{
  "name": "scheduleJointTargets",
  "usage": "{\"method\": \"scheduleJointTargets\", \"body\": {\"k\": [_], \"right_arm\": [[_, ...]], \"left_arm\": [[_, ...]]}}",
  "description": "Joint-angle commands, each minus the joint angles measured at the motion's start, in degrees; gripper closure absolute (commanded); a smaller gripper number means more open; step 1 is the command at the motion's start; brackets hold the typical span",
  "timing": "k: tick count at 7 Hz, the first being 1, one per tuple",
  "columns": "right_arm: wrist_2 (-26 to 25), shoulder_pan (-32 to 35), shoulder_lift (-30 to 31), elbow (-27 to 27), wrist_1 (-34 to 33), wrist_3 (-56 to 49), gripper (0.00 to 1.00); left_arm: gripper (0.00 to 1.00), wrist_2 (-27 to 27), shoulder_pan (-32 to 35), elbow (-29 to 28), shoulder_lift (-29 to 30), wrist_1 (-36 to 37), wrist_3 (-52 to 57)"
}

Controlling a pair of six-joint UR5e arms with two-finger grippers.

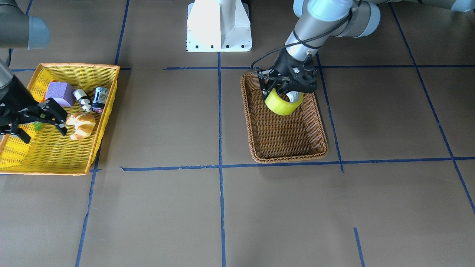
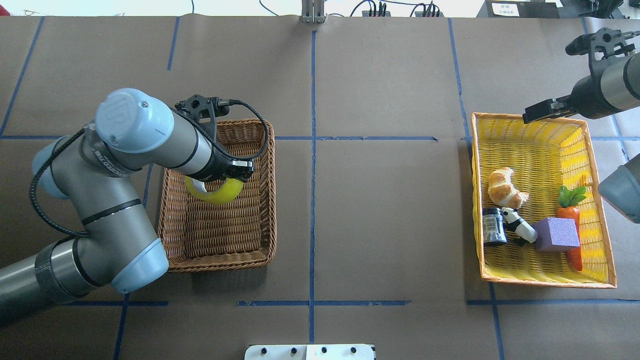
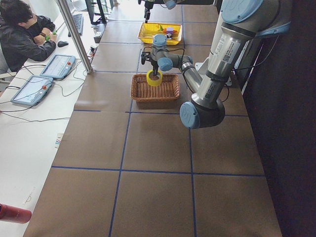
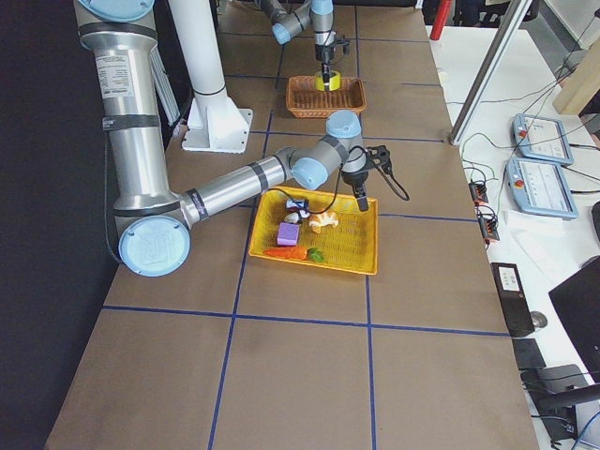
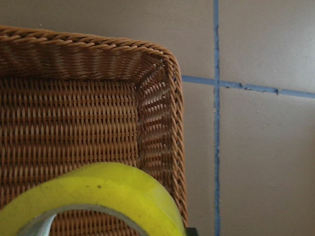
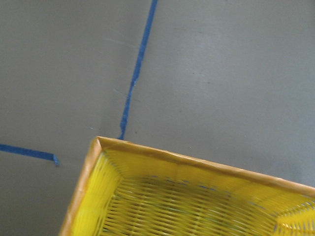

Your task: Move tape to another basket

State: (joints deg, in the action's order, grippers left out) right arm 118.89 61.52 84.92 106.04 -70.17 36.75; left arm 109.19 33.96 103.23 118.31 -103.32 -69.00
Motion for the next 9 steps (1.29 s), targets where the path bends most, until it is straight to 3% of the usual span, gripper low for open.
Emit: {"method": "scheduleJointTargets", "body": {"k": [1, 2, 3, 5, 7, 9], "right_arm": [[4.0, 4.5, 1.5, -0.2, -3.1, -3.8, 0.00], [6.7, 7.6, 1.0, 0.0, -8.1, -9.0, 0.00], [7.8, 9.6, 1.0, -0.2, -10.1, -12.7, 0.00], [9.8, 12.7, 1.0, -0.3, -15.9, -19.7, 0.00], [10.0, 16.6, 1.0, -0.6, -24.3, -32.9, 0.00], [11.6, 21.6, 3.1, -0.7, -28.7, -41.6, 0.00]], "left_arm": [[0.82, -2.4, -1.6, -2.3, -0.7, 0.5, 4.8], [0.12, -2.5, -1.6, -2.1, -1.2, 0.5, 4.9], [0.00, -3.2, -1.2, -0.9, -1.3, 0.8, 4.9], [0.00, 0.1, 2.2, 3.1, -1.8, 9.3, 9.8], [0.00, 8.3, 11.4, 7.6, -3.1, 17.6, 21.5], [0.00, 15.0, 20.7, 7.8, -9.2, 18.1, 35.4]]}}
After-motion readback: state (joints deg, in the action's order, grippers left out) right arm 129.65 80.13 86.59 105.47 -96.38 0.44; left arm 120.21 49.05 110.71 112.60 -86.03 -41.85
